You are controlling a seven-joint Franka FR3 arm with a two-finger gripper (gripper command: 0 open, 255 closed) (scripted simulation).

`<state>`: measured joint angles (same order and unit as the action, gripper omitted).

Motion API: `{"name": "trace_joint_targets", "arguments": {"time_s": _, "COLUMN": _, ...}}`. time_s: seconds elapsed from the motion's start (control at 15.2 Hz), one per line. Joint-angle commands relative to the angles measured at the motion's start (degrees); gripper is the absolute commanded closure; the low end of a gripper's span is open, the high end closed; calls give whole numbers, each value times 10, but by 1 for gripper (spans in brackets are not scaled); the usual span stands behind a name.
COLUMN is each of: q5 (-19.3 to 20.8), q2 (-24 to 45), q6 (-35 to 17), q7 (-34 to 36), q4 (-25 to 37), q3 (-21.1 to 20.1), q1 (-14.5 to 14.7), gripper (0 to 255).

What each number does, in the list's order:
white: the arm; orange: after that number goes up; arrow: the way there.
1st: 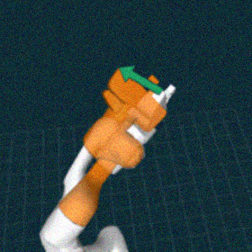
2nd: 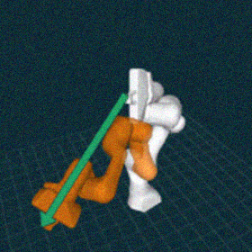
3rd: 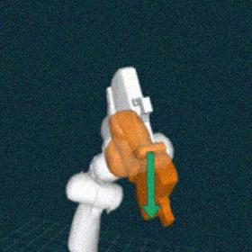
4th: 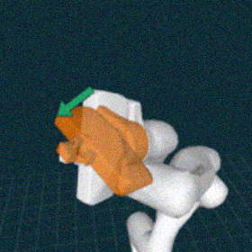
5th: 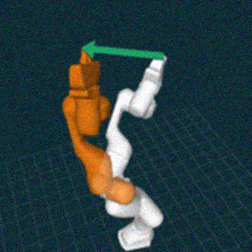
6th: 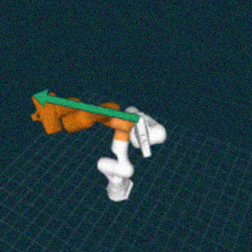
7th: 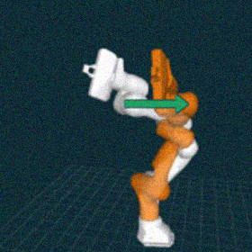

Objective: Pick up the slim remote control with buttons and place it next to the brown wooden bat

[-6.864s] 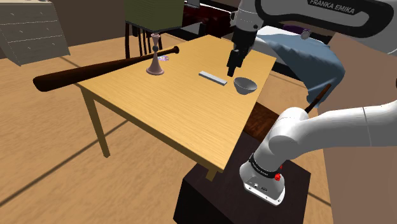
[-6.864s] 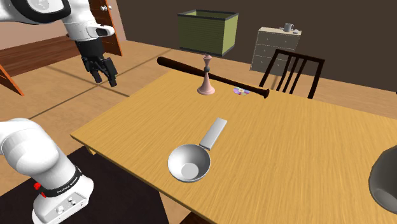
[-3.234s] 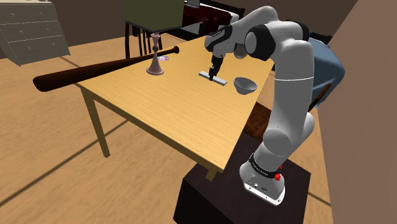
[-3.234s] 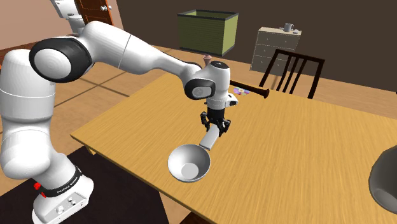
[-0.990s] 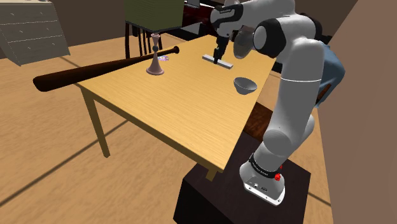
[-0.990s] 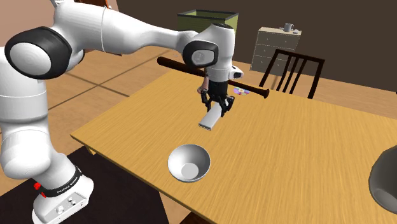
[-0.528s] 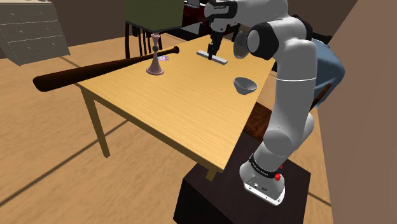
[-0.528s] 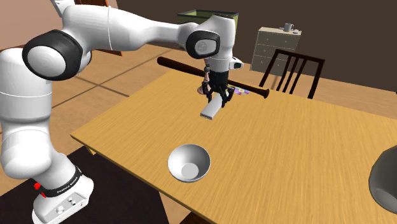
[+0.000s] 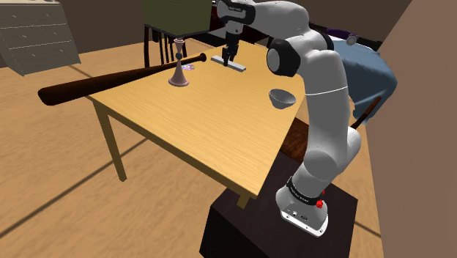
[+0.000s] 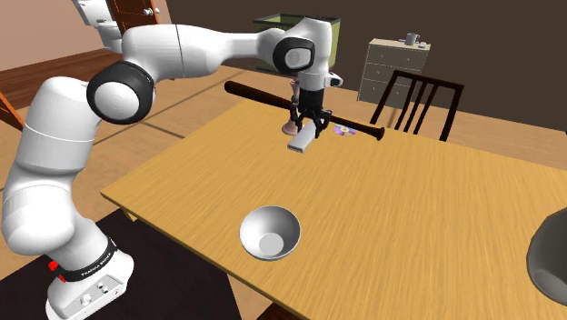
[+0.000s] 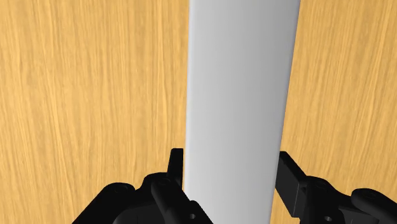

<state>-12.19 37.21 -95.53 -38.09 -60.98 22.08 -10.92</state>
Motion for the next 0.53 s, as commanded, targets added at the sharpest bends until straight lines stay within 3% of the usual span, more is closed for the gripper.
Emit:
{"name": "trace_joint_targets", "arguments": {"time_s": 0.0, "q5": -1, "q2": 5, "q6": -12, "q7": 2, "q4": -7, "q3": -1, "q1": 2, "gripper": 255}}
{"name": "trace_joint_targets", "arguments": {"time_s": 0.46, "q5": -2, "q2": 4, "q6": -67, "q7": -1, "q4": -65, "q3": -2, "q1": 10, "gripper": 255}}
